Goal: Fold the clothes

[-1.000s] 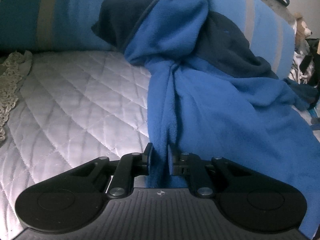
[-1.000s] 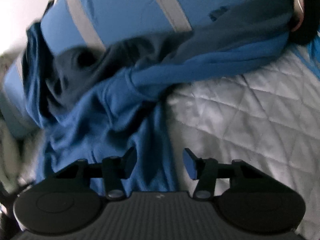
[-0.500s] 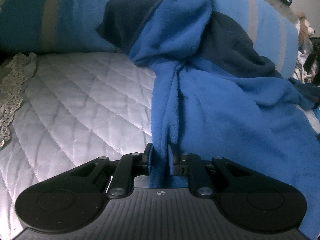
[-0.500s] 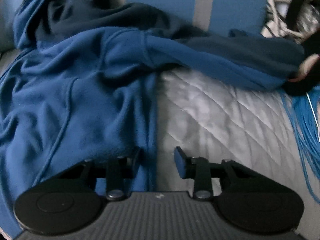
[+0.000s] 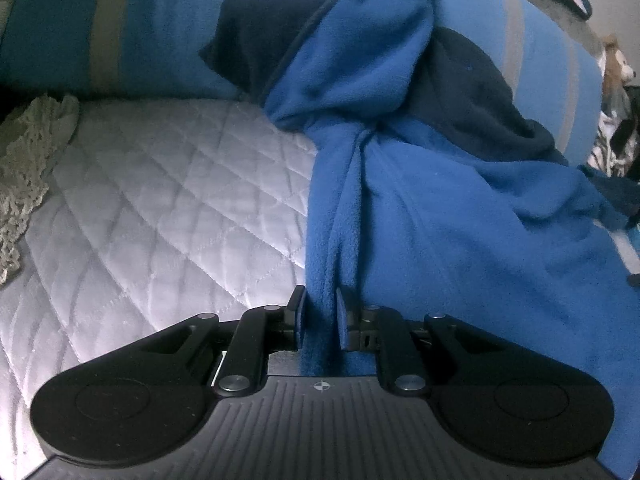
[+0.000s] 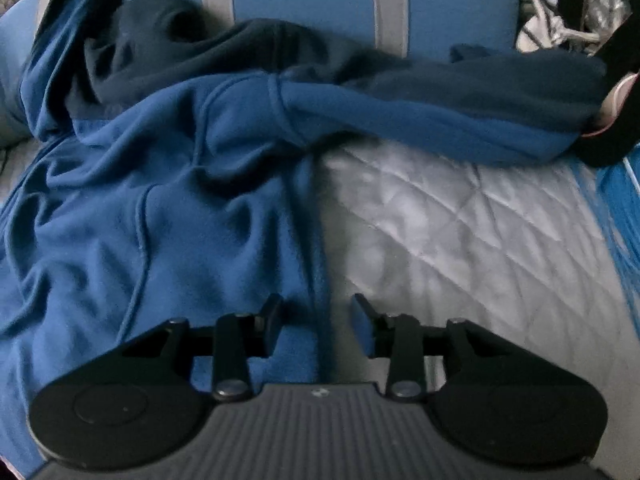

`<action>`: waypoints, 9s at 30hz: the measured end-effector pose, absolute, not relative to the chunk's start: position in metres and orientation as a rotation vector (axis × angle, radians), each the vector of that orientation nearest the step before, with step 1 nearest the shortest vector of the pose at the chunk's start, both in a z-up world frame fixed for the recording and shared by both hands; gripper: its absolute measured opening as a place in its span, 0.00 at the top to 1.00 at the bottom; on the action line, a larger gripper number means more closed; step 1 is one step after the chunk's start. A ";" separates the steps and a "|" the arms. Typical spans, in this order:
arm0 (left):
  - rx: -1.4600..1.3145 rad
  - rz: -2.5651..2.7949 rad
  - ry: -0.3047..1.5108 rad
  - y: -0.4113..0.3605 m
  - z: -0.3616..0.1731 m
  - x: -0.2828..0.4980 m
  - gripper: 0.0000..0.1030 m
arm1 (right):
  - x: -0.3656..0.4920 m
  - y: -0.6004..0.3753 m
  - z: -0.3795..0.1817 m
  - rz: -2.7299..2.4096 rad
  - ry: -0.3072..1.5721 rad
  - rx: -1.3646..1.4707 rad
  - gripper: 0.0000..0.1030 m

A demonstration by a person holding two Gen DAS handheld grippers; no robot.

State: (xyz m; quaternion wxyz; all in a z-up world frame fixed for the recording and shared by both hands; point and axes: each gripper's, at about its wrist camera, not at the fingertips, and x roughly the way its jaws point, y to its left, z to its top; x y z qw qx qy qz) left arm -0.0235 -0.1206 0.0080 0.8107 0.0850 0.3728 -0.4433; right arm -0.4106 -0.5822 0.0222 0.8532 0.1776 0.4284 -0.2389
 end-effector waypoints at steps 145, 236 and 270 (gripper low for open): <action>1.211 -0.652 -0.007 -0.199 0.045 -0.172 0.27 | -0.394 -0.463 0.052 -0.282 0.741 0.527 0.00; 0.917 -1.262 0.203 -0.265 0.038 -0.283 0.56 | -0.379 -0.500 0.054 -0.184 0.524 0.868 0.01; -0.107 0.000 0.136 0.180 0.131 -0.051 0.85 | -0.391 -0.483 0.052 -0.248 0.575 0.790 0.01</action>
